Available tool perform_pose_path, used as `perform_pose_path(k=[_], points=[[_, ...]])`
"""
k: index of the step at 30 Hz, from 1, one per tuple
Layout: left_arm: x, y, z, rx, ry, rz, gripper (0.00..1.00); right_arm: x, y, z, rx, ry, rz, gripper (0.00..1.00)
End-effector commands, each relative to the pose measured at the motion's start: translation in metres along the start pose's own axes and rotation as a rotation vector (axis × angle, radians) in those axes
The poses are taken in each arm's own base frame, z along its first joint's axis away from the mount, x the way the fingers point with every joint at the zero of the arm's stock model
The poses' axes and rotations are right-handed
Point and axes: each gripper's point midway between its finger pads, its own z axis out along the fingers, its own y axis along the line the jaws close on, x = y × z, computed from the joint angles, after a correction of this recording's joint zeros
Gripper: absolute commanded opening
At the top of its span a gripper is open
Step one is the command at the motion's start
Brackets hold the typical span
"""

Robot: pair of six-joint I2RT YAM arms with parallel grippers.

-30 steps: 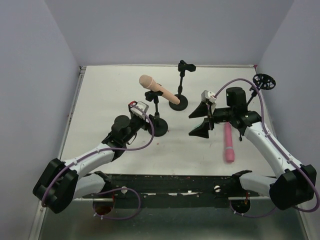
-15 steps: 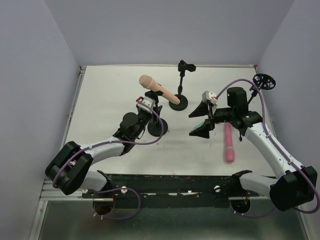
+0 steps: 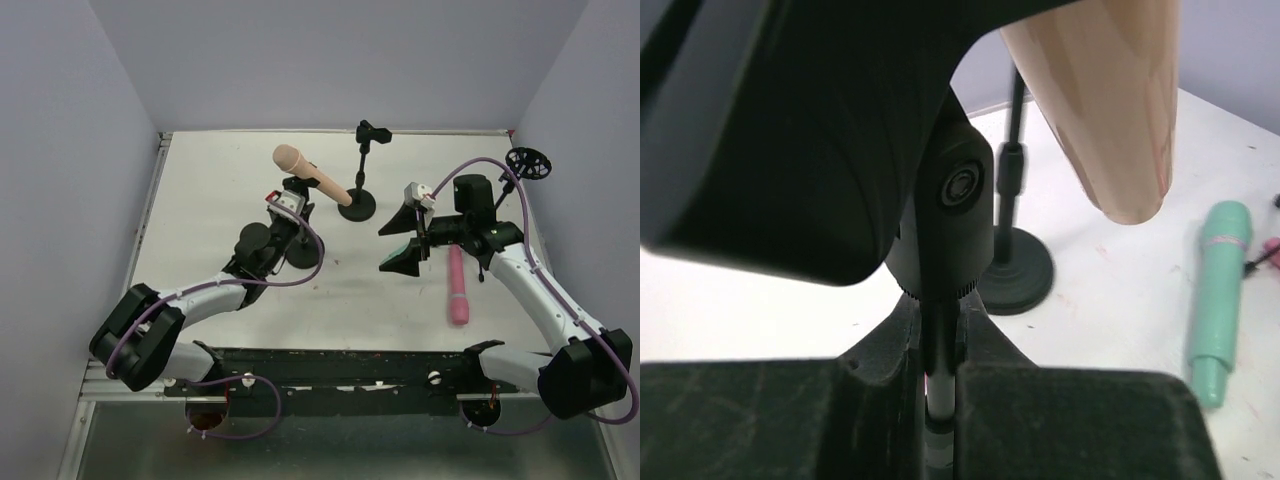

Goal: Attach the microphones to the stand

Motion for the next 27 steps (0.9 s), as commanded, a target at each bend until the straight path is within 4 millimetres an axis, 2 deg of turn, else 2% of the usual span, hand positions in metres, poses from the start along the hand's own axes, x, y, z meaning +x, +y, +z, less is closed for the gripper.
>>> perform_pose_path(k=[1,6,10,11,15,16,19,21,24,27], points=[[-0.065,0.055,0.001,-0.084,-0.155,0.022,0.0,-0.005,0.001,-0.002,-0.017,-0.005,-0.011,1.0],[-0.097,0.134,0.005,-0.192,-0.18,0.06,0.0,-0.003,0.002,-0.001,-0.031,0.001,-0.004,1.0],[-0.11,0.206,0.008,-0.307,-0.191,0.08,0.0,0.001,0.002,0.0,-0.041,0.007,0.003,1.0],[-0.113,0.218,0.012,-0.32,-0.198,0.085,0.0,0.002,0.002,0.0,-0.045,0.009,0.009,1.0],[-0.115,0.282,0.022,-0.407,-0.204,0.107,0.0,0.006,0.002,0.001,-0.062,0.014,0.023,1.0],[-0.108,0.297,0.026,-0.429,-0.191,0.096,0.0,0.007,0.002,0.002,-0.07,0.015,0.025,1.0],[-0.104,0.33,0.036,-0.461,-0.197,0.088,0.0,0.012,0.003,0.003,-0.088,0.025,0.036,1.0],[-0.097,0.343,0.047,-0.46,-0.182,0.099,0.0,0.015,0.001,0.003,-0.093,0.033,0.042,1.0],[-0.084,0.355,0.061,-0.459,-0.151,0.095,0.0,0.019,0.0,0.003,-0.104,0.039,0.048,1.0],[-0.074,0.362,0.063,-0.467,-0.158,0.061,0.0,0.022,-0.002,0.003,-0.102,0.044,0.059,1.0]])
